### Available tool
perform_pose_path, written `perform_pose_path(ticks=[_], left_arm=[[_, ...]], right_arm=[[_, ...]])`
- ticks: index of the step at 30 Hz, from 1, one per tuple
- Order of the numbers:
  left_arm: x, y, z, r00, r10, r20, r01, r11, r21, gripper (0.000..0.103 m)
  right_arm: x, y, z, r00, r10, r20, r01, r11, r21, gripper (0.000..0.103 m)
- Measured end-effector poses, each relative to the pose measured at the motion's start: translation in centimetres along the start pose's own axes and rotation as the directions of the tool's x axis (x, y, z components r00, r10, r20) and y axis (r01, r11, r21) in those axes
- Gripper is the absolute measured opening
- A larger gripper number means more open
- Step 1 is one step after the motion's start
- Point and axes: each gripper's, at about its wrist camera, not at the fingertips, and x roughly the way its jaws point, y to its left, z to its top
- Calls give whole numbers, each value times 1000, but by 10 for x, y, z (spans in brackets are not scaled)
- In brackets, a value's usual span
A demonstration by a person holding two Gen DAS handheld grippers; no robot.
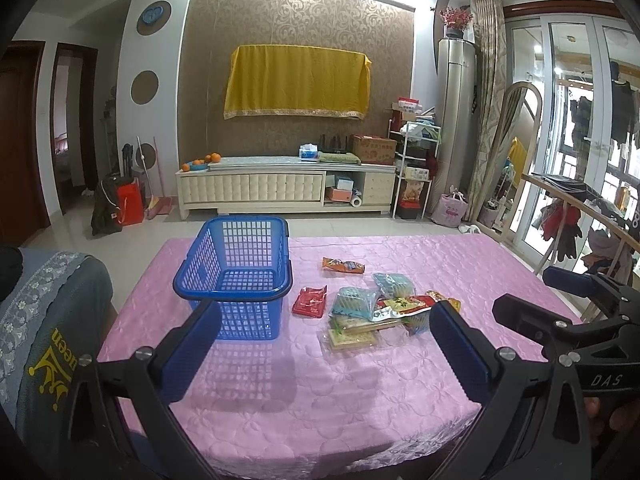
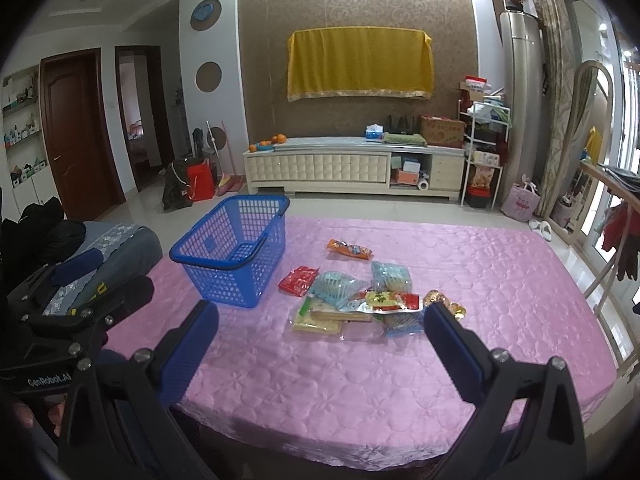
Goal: Organize snacks
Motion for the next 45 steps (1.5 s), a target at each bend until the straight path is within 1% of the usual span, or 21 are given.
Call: perform_pose_path(ticks=[5, 21, 39, 45], left_arm=[[1, 1, 0, 1000, 1, -2, -1, 1000, 1, 103], [-1, 1, -2, 1000, -1, -4, 1, 1000, -7, 103], [1, 1, -2, 1000, -7, -11, 7, 1000, -7, 103], [11, -3, 10, 999, -24, -27, 24, 1000, 11, 103]], right_arm=[[-1, 1, -1, 1000, -1, 14, 1, 1000, -4, 103], [0, 1, -5, 1000, 10, 13, -9, 1000, -10, 103], [-3, 2, -2, 1000, 21, 5, -21, 1000, -10, 103], [0, -4, 7, 1000, 18, 3, -18, 1000, -2, 103]])
